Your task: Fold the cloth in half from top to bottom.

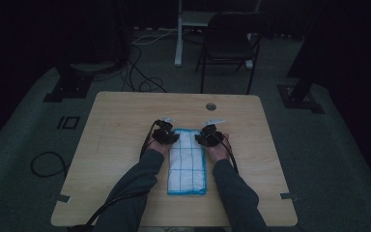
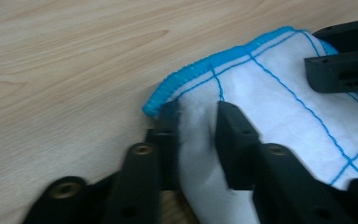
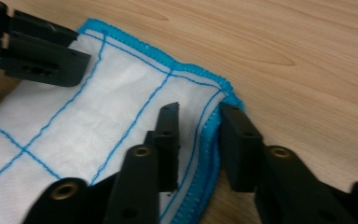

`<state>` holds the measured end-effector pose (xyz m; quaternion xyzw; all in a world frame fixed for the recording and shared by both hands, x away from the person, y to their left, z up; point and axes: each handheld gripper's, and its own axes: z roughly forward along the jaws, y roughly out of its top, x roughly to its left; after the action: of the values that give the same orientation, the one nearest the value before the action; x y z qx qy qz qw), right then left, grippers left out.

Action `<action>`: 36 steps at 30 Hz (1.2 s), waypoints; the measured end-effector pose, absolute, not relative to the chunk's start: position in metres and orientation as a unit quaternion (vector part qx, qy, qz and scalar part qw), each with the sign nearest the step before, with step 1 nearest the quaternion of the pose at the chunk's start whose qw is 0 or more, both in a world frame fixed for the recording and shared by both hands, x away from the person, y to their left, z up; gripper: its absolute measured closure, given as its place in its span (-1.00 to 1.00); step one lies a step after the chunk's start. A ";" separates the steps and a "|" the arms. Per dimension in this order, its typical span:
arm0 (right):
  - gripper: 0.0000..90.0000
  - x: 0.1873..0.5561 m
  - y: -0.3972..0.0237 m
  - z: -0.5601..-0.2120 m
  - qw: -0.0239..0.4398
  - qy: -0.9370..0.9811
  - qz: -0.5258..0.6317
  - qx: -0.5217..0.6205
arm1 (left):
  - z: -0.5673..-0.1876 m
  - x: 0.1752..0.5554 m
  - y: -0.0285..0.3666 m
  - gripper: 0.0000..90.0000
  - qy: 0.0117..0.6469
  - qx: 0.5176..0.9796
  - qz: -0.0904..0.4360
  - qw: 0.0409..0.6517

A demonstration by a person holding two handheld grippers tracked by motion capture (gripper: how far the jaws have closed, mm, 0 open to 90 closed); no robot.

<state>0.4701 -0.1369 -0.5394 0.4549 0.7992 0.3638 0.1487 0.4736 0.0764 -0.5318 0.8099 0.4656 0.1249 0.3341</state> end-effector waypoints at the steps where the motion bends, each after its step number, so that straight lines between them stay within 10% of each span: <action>1: 0.66 0.470 -0.137 -0.539 0.145 0.798 0.366 0.456 | -0.531 0.473 0.075 0.72 0.461 0.814 0.129 0.330; 36: 0.88 0.471 -0.143 -0.526 0.147 0.792 0.383 0.452 | -0.513 0.472 0.070 0.87 0.439 0.811 0.160 0.351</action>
<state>0.4711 -0.1428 -0.5256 0.4517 0.7922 0.3831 0.1470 0.4717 0.0704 -0.5129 0.8112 0.4394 0.1596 0.3514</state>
